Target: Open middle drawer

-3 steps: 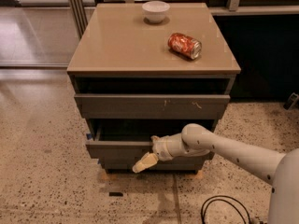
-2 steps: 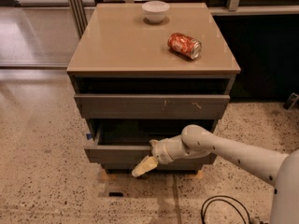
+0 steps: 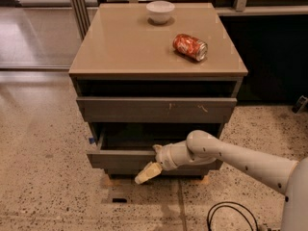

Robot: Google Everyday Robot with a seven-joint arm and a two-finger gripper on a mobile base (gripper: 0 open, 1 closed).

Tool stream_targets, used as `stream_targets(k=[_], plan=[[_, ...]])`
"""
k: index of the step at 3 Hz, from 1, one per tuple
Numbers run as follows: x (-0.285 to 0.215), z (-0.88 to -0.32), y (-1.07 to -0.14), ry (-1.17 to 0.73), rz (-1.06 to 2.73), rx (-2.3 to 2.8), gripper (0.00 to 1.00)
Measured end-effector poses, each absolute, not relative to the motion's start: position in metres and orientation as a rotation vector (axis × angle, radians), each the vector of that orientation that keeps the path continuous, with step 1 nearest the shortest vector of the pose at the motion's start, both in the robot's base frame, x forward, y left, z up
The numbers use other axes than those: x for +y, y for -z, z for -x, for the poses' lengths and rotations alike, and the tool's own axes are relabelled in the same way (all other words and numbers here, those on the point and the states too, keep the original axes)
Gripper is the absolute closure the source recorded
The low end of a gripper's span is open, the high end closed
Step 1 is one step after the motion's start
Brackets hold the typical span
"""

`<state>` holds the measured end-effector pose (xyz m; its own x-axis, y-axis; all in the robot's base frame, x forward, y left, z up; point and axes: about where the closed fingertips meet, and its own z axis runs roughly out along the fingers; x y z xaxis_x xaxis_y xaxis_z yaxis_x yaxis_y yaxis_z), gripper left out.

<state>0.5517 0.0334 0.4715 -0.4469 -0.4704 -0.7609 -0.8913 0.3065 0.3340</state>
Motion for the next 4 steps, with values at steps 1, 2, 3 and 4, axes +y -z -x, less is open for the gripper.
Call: stream_targets(k=[1,2,3,4], plan=[[0.035,-0.526,-0.472,-1.054,1.232,2.033,0.00],[0.031,-0.488,-0.475,-1.110,1.224,2.040,0.00],[0.031,-0.488,-0.475,-1.110,1.224,2.040,0.00],[0.036,-0.465,-0.471,-1.182,1.253,2.052,0.00]])
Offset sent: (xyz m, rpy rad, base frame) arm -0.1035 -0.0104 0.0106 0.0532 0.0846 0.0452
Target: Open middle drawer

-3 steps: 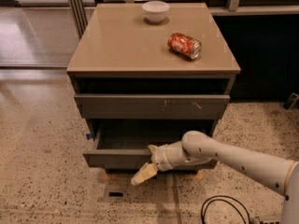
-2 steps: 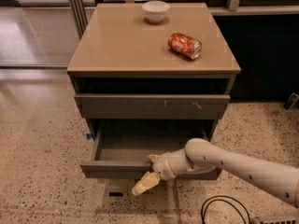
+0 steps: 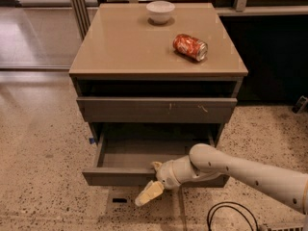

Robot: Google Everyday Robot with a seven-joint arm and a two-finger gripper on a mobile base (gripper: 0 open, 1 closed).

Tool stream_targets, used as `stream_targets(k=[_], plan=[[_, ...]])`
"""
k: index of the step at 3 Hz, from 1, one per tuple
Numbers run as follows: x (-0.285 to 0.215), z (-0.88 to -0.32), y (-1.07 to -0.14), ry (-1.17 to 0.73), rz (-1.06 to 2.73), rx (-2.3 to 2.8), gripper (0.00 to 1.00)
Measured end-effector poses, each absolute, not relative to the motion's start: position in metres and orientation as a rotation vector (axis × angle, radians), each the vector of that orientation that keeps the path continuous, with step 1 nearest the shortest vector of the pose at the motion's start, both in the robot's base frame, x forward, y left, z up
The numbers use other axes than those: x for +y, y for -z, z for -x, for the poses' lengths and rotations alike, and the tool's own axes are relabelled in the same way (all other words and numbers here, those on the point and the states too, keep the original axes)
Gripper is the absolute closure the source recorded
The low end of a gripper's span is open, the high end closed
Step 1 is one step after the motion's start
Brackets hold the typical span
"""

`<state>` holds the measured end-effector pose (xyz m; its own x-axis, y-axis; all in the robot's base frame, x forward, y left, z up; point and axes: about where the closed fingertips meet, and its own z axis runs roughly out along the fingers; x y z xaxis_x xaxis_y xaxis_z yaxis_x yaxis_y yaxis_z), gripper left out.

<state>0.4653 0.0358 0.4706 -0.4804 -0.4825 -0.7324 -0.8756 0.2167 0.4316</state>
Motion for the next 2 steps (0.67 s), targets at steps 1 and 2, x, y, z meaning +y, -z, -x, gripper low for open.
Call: stream_targets(k=[1,2], plan=[[0.036,-0.465,-0.476,-1.182,1.253,2.052,0.00],[0.036,-0.449,-0.481,-1.244,1.238,2.068,0.00]])
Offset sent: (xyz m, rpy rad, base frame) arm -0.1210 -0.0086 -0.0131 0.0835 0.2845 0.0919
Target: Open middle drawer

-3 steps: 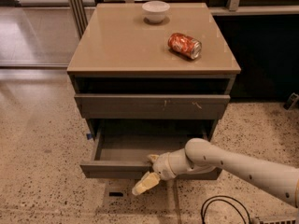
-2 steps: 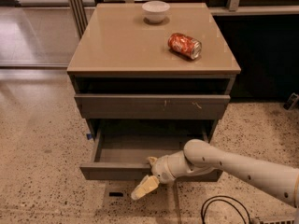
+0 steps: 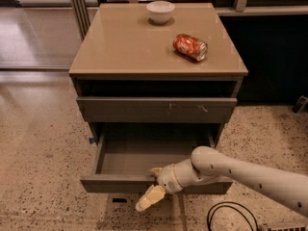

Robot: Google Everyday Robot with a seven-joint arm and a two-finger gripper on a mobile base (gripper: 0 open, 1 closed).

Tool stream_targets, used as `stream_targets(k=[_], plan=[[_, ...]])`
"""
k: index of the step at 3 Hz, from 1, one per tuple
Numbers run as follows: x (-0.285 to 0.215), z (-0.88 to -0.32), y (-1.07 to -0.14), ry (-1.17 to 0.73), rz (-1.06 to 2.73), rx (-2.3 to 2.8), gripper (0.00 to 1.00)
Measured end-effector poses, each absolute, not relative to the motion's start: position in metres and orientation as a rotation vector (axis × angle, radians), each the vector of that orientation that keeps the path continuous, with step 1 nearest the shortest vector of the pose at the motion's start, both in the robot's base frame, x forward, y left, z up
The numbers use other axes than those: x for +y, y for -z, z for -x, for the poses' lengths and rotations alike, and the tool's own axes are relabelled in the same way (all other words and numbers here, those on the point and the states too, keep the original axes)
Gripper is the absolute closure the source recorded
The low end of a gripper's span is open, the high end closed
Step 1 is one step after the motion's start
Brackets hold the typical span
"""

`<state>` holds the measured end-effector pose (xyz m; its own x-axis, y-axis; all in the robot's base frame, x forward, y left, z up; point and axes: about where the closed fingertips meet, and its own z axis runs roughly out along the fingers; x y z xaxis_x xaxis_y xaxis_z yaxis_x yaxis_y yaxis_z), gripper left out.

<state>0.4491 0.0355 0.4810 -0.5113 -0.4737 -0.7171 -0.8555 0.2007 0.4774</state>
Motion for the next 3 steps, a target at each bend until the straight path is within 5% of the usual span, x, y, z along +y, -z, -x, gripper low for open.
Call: stream_targets(k=[3], plan=[[0.041,-0.427,-0.481,-1.300,1.277,2.068,0.00]])
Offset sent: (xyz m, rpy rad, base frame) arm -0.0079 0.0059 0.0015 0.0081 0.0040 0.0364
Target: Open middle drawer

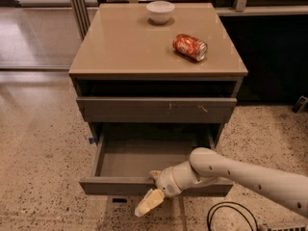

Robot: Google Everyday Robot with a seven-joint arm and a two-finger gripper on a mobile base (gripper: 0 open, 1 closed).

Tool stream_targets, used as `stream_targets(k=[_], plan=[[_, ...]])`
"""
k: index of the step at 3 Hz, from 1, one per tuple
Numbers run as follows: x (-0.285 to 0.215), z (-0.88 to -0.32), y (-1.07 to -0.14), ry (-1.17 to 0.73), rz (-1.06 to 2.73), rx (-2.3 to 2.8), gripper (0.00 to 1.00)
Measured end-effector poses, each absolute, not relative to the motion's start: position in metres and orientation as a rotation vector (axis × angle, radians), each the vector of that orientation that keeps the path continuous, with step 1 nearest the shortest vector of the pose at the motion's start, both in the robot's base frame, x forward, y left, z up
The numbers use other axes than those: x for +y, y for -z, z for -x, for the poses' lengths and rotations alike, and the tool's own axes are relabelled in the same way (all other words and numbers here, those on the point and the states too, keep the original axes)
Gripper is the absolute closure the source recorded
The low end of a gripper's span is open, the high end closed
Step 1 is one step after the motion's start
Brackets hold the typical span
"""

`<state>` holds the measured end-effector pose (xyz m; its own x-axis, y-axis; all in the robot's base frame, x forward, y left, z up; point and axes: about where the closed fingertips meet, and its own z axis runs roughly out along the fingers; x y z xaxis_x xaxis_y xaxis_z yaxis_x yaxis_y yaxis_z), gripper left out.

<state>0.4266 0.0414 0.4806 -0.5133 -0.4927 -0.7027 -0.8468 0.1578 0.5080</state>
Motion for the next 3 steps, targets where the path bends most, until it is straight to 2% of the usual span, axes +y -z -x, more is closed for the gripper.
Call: stream_targets(k=[3], plan=[[0.039,-0.387,-0.485,-1.390,1.254,2.099,0.00]])
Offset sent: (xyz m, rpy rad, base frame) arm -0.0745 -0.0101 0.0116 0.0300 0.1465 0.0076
